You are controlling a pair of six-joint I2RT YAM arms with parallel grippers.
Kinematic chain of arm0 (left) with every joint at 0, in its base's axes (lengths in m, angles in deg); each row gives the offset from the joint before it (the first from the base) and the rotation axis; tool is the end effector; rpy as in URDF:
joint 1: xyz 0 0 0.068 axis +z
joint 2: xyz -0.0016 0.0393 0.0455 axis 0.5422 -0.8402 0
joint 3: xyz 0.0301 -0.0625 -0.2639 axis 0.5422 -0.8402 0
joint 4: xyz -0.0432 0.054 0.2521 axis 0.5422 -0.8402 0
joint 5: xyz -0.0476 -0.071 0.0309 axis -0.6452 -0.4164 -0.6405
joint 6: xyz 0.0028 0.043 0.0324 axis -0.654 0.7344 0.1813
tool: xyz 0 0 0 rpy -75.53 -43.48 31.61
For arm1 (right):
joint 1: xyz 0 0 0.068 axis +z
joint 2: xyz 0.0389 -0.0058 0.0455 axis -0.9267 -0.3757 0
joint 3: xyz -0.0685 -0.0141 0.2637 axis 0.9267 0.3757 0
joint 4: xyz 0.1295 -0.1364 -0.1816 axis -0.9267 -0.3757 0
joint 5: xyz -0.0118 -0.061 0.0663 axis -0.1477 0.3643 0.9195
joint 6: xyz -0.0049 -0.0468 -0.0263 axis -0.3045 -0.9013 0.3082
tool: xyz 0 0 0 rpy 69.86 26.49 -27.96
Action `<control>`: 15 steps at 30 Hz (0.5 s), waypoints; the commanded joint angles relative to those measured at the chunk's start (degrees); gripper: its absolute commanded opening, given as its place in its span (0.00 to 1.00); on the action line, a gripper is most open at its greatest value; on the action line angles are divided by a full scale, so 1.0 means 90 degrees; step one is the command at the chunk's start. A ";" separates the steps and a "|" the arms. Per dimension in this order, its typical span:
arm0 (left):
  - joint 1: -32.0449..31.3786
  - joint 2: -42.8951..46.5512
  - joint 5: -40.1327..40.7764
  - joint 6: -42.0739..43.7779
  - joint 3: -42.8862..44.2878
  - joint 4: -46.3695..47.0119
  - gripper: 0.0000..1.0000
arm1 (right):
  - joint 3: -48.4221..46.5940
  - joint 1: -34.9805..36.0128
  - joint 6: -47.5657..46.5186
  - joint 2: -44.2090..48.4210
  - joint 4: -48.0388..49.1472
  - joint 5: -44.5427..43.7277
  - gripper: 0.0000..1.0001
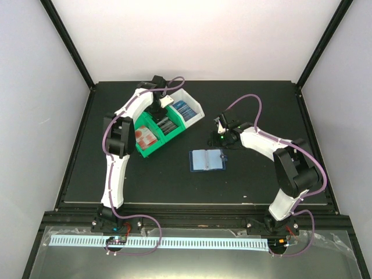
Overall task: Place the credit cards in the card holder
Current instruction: Pick up the credit card from the storage box.
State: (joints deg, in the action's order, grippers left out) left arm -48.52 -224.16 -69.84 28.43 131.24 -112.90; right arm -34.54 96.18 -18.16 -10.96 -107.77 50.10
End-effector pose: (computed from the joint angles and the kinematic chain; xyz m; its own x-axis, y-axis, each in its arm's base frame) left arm 0.4715 -0.1282 0.1849 -0.7478 0.6407 -0.1741 0.6100 0.7665 0.2010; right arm 0.2991 0.1689 0.1832 -0.9408 0.0336 -0.3372 -0.1072 0.9144 0.3903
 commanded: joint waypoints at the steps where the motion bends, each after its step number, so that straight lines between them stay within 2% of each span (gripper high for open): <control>1: 0.0029 -0.0159 -0.0175 0.0034 0.0244 -0.0185 0.44 | -0.0018 -0.0013 0.0038 -0.0064 0.0091 0.0035 0.44; 4: 0.0009 -0.0222 -0.0181 0.0049 0.0231 -0.0160 0.47 | -0.0025 -0.0014 0.0038 -0.0078 0.0092 0.0035 0.44; 10: 0.0004 -0.0344 -0.0086 0.0060 0.0233 -0.0118 0.48 | -0.0023 -0.0014 0.0034 -0.0089 0.0073 0.0026 0.44; 15: 0.0004 -0.0355 -0.0013 0.0053 0.0237 -0.0085 0.38 | -0.0041 -0.0016 0.0029 -0.0094 0.0075 0.0026 0.44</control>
State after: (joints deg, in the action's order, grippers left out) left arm -48.54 -225.90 -70.63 28.47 131.37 -113.16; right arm -34.54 96.18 -18.16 -10.96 -107.77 50.12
